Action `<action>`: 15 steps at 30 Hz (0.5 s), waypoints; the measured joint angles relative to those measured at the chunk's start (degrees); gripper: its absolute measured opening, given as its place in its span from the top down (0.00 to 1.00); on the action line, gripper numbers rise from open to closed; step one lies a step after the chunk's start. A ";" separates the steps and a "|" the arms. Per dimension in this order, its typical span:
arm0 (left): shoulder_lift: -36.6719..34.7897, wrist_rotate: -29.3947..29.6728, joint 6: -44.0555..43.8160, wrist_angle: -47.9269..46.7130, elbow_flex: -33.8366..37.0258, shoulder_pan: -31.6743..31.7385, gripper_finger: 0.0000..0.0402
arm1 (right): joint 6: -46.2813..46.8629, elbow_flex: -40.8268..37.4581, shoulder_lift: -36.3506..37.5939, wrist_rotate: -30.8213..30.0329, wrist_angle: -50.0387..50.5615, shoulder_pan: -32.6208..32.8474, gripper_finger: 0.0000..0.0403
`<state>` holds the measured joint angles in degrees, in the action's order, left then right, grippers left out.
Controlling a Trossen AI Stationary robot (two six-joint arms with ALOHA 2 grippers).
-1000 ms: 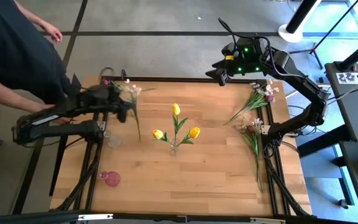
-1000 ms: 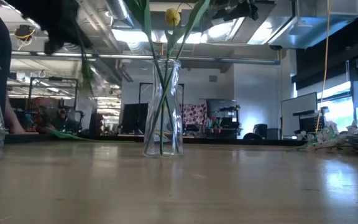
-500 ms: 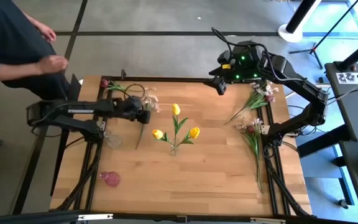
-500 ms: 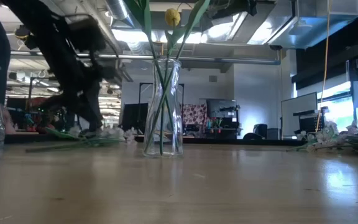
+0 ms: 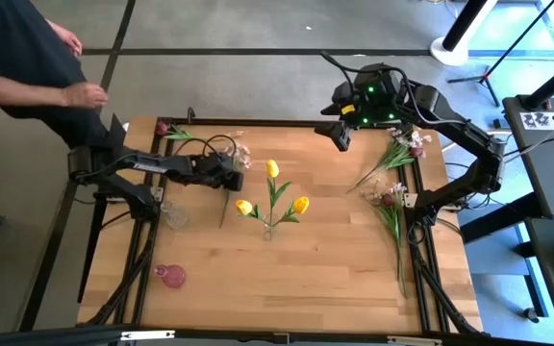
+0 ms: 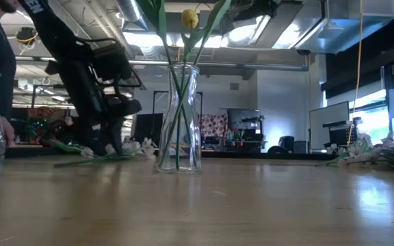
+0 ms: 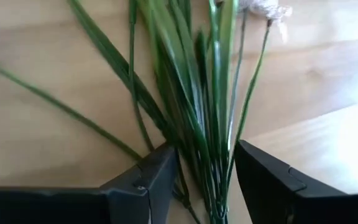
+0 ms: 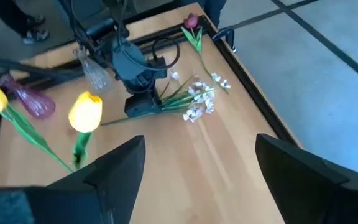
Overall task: Sort flowers into vase by color
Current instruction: Put the top right white flowers into the left transparent vase
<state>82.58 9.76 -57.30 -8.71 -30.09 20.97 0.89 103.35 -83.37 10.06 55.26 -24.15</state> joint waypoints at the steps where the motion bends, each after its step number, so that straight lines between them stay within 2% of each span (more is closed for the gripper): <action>1: 0.80 0.91 0.54 2.02 0.00 -0.34 0.61 | -1.31 0.00 -0.11 0.02 -0.05 -0.28 0.25; 5: 3.46 5.14 0.79 4.77 -0.17 -1.54 0.70 | -5.43 0.00 -0.22 -0.46 0.75 -0.36 0.25; 10: 5.19 8.20 -2.53 5.23 -0.24 -1.82 0.93 | -11.15 0.00 0.93 -0.60 1.14 -0.36 0.25; 12: 3.79 9.86 -3.54 5.05 -0.22 -2.48 0.97 | -13.60 0.00 1.85 -0.60 1.12 -0.36 0.25; 15: -1.65 11.07 -3.33 1.45 -1.63 -3.17 0.98 | -17.73 0.00 3.39 -0.54 1.12 -0.34 0.25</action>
<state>80.93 20.83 -60.63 -7.26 -31.72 17.79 -16.85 103.35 -79.98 9.52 56.38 -24.49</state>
